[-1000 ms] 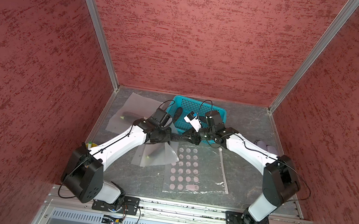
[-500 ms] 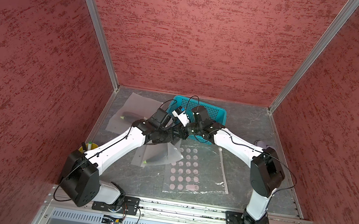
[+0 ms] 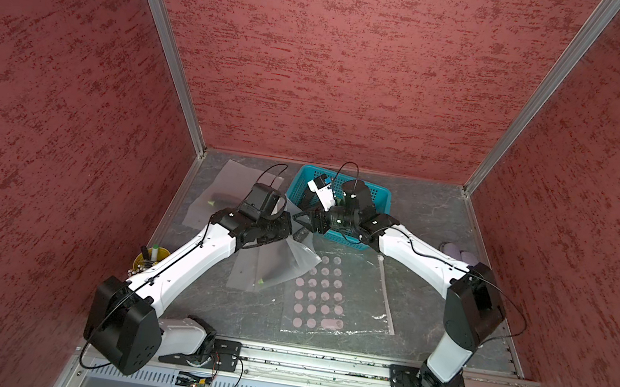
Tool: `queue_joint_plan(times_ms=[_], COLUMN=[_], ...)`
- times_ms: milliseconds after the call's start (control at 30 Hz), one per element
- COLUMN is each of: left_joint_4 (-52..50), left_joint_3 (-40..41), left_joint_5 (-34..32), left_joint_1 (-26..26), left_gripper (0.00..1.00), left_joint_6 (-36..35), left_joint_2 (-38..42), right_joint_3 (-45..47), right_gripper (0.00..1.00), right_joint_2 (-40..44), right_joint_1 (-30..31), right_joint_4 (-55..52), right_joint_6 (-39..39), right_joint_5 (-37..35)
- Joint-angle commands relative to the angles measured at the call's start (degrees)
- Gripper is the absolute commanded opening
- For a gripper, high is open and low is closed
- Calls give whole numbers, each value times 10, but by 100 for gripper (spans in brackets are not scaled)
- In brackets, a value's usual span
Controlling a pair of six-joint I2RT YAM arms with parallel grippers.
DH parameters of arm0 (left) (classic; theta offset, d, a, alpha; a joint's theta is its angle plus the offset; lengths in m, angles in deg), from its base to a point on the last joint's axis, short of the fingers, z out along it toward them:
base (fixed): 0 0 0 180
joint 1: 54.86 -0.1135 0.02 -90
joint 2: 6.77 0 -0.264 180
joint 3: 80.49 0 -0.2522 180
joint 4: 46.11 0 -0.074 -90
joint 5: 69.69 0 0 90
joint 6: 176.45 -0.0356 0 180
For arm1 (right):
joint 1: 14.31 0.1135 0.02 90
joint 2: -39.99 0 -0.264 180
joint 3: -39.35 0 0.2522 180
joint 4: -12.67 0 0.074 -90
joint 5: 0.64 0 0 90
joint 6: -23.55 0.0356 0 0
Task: Place the eggplant in a zip-top bag and seal the zipper
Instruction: Place the eggplant in the zipper food storage bag.
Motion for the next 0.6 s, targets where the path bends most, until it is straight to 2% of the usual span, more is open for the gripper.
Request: queue_joint_plan(times_ms=[0, 133, 233, 567], left_joint_4=[20, 17, 17, 27], left_joint_3=[6, 2, 3, -4], left_joint_5=[10, 9, 11, 27], left_joint_1=[-5, -7, -11, -25], left_gripper=[0, 0, 0, 0], left_joint_6=[4, 2, 3, 11], left_joint_2=[3, 5, 7, 20], right_joint_3=[14, 26, 29, 44], right_gripper=[55, 38, 30, 22], right_joint_2=[30, 30, 23, 0], right_joint_1=[-10, -13, -12, -3], right_joint_4=[28, 15, 3, -4], right_joint_6=[11, 4, -1, -8], right_joint_5=[6, 6, 14, 29])
